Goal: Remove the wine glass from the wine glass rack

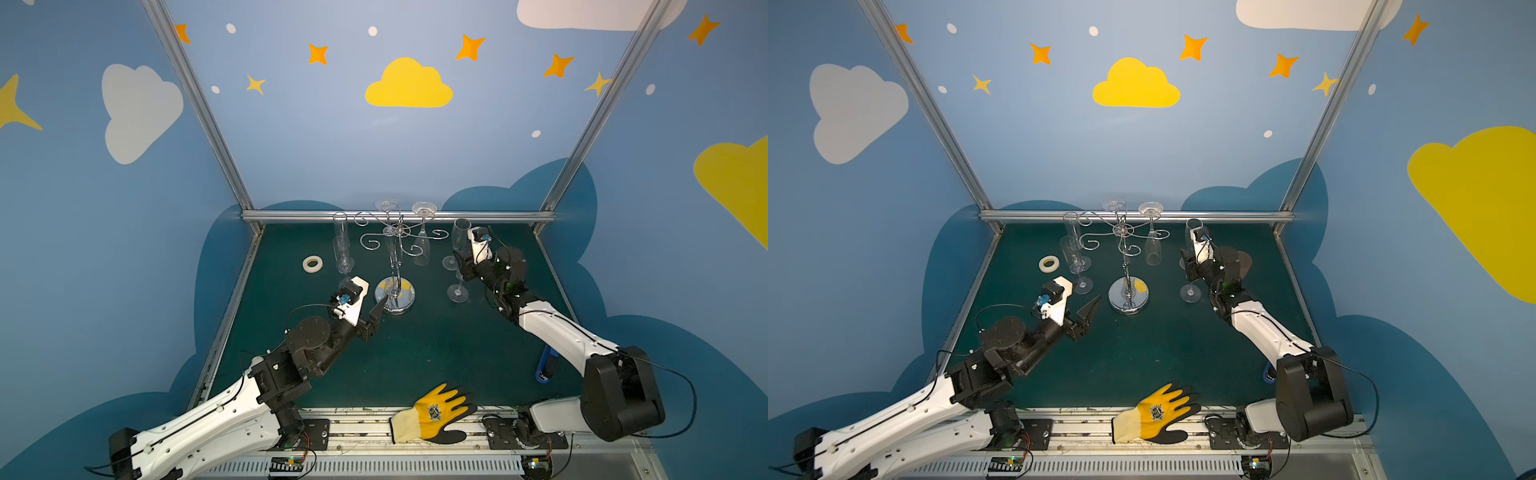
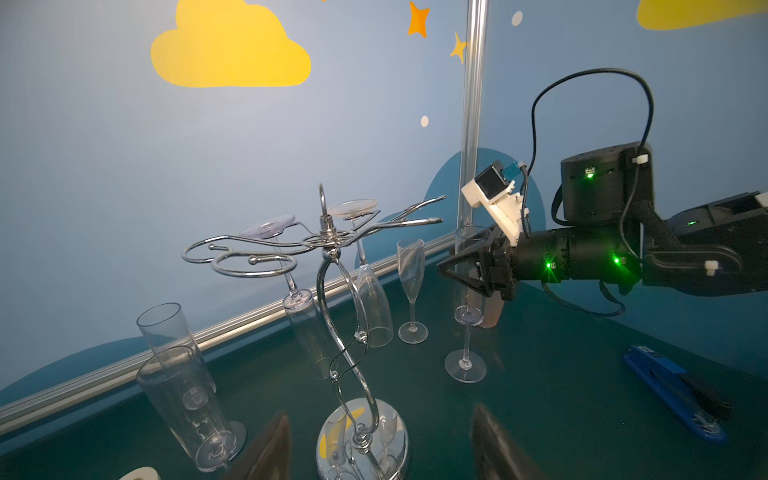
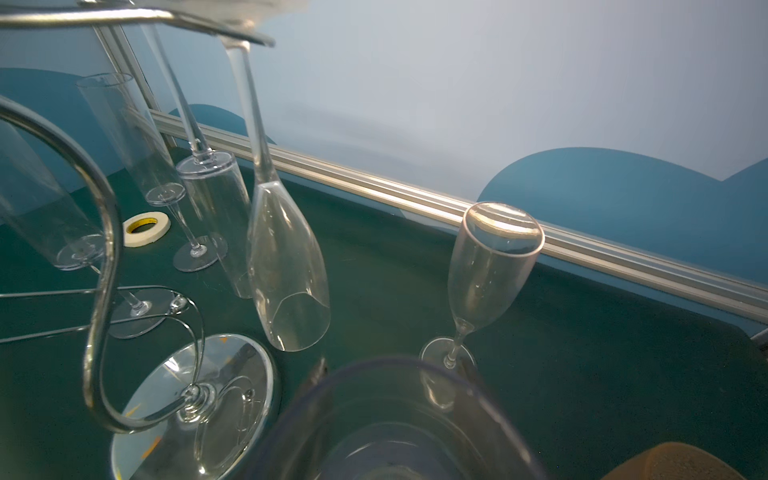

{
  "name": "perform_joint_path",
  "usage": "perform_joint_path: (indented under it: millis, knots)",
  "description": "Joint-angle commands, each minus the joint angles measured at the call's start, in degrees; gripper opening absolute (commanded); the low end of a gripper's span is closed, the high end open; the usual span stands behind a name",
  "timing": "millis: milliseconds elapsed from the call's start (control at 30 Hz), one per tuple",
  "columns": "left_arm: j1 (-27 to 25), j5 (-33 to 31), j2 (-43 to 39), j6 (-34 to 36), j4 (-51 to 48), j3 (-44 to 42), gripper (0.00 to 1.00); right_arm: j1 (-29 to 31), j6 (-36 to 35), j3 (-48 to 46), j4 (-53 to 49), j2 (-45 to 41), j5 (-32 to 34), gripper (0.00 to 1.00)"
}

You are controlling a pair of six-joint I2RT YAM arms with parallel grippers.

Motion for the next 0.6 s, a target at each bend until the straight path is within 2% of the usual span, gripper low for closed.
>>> perform_joint_path:
  millis: [0,567]
  knots:
    - [1.6,0.7,1.1,0.7,2.2,1.8,0.68,-1.0,-0.2,2.0,4.8,2.0,-1.0,0.26]
    - [4.3,3.7,2.1,0.6,3.2,2.1,0.68,-2.7,2.6,5.2,10.4,10.5,-0.8,0.26]
